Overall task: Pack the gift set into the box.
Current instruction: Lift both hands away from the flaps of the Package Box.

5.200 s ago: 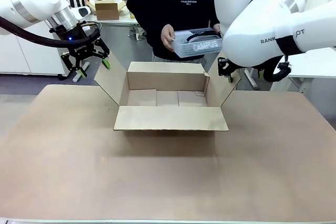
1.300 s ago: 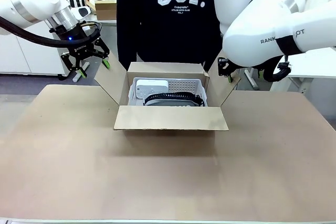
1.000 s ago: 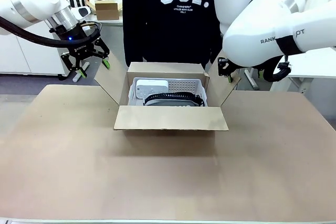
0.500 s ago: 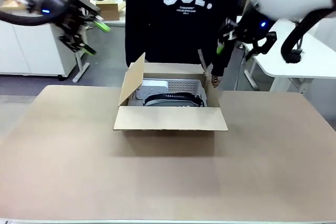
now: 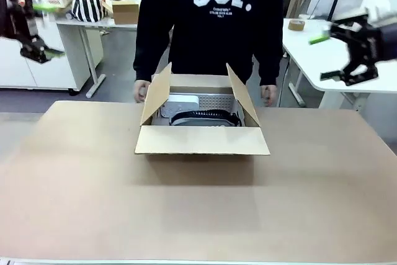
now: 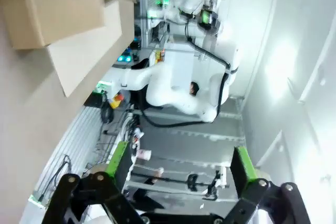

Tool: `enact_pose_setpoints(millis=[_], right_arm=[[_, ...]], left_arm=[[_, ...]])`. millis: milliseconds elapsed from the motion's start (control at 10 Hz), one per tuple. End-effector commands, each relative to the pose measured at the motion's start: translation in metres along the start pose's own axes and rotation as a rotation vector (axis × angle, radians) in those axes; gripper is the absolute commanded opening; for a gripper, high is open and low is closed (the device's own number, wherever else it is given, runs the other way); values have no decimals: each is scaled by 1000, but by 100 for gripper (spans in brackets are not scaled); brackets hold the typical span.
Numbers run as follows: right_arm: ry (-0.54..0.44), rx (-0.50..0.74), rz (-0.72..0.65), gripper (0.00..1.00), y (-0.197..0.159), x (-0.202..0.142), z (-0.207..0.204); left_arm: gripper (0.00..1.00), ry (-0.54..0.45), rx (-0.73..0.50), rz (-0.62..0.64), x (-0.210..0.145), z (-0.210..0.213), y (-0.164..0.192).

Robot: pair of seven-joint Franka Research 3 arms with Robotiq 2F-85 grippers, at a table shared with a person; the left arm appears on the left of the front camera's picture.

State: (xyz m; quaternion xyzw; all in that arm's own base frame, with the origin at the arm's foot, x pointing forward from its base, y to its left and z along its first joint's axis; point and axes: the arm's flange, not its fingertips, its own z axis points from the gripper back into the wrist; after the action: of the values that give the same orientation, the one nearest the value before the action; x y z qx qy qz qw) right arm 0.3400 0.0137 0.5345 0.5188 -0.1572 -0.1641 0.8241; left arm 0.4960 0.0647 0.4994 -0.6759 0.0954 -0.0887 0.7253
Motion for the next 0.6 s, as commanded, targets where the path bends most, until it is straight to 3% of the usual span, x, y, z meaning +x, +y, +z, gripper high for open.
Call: enact_pose_setpoints(millis=[0, 100, 200, 300, 500], right_arm=[[-144, 110, -108, 100, -45, -19, 48], [-225, 118, -154, 100, -60, -32, 68], [-313, -50, -253, 100, -66, -33, 70], [-141, 107, -132, 100, -25, 19, 62], [-141, 107, -132, 100, -25, 19, 62]], left_arm=[[100, -188, -34, 158, -23, 20, 22], [100, -371, 27, 252, -40, 30, 30], [100, -78, -7, 74, -10, 21, 22], [100, -78, -7, 74, -10, 21, 22], [100, -78, -7, 74, -10, 21, 22]])
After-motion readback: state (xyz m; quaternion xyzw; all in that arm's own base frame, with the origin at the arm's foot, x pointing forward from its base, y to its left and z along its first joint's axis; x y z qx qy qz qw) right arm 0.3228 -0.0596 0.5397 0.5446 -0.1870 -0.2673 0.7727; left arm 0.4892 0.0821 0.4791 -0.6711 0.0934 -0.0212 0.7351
